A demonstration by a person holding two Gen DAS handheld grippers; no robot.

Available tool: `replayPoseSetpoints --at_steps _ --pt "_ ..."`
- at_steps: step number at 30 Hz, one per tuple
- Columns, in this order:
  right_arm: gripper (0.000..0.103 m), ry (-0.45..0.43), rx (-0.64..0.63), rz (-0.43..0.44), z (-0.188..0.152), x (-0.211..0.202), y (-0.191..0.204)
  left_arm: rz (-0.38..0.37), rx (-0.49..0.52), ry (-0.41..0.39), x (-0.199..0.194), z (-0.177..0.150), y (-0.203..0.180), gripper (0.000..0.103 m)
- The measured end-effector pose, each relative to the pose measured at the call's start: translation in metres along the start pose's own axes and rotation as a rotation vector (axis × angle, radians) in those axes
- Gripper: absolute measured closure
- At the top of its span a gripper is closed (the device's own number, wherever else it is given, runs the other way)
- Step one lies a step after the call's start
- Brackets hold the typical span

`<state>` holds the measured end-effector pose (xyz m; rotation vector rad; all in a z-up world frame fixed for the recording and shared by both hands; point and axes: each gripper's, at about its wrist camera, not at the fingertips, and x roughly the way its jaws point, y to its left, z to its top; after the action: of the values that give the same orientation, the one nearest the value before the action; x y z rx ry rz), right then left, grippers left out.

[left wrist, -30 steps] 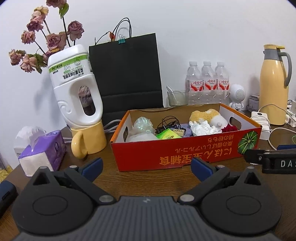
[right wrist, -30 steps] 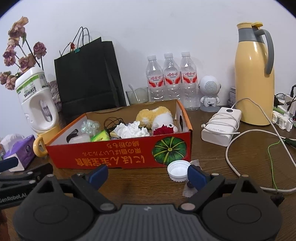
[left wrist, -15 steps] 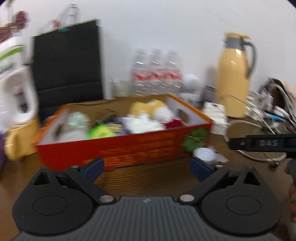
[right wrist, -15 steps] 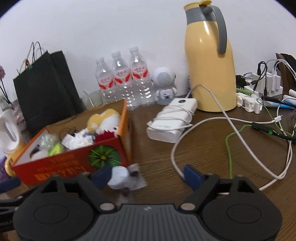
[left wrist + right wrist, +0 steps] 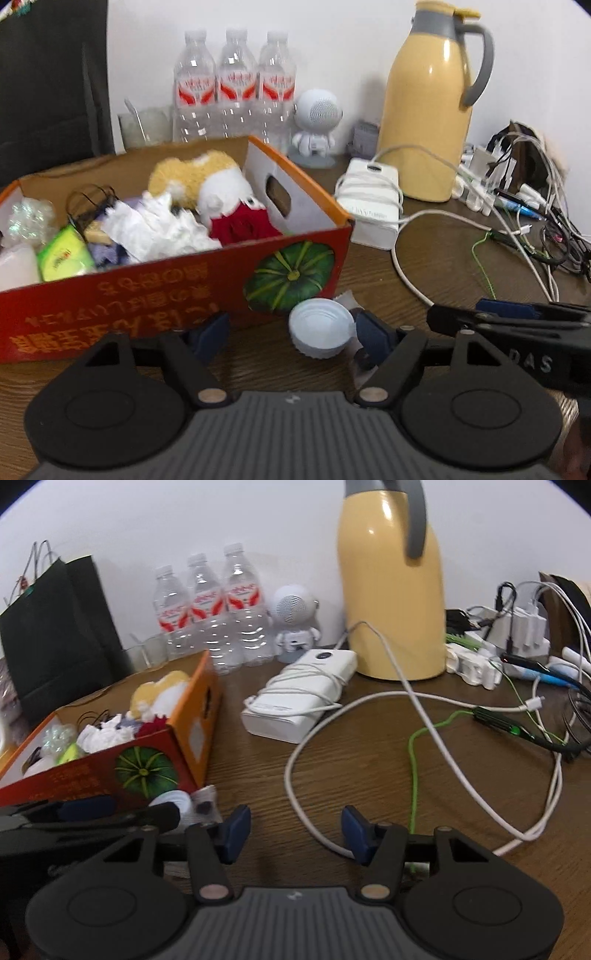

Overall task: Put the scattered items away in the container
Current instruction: 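Grasp the white bottle cap with the left tool while the right tool grasps a clear candy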

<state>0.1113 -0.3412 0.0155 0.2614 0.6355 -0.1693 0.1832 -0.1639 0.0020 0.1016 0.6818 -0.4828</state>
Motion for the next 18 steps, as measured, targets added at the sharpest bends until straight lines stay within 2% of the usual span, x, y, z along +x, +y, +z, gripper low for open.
replayPoseSetpoints --at_steps 3,4,5,10,14,18 --pt "0.048 -0.001 -0.008 -0.007 0.0 -0.001 0.0 -0.001 0.0 0.017 0.01 0.0 -0.004 0.03" --pt "0.048 -0.002 -0.011 -0.006 0.0 -0.002 0.001 0.003 0.004 0.02 0.012 -0.001 -0.006 0.037" --pt "0.048 -0.003 -0.014 0.001 0.0 -0.003 0.001 0.015 0.013 0.01 0.011 -0.001 -0.008 0.062" --pt "0.048 0.01 -0.074 0.03 -0.002 -0.003 0.013 -0.002 -0.026 -0.003 -0.006 -0.006 0.004 0.062" --pt "0.048 0.024 -0.164 0.082 -0.008 -0.003 0.034 0.04 -0.054 -0.035 -0.029 -0.015 0.027 0.062" --pt "0.048 0.032 -0.254 0.16 -0.016 -0.007 0.06 0.07 -0.136 -0.055 -0.058 -0.027 0.058 0.062"
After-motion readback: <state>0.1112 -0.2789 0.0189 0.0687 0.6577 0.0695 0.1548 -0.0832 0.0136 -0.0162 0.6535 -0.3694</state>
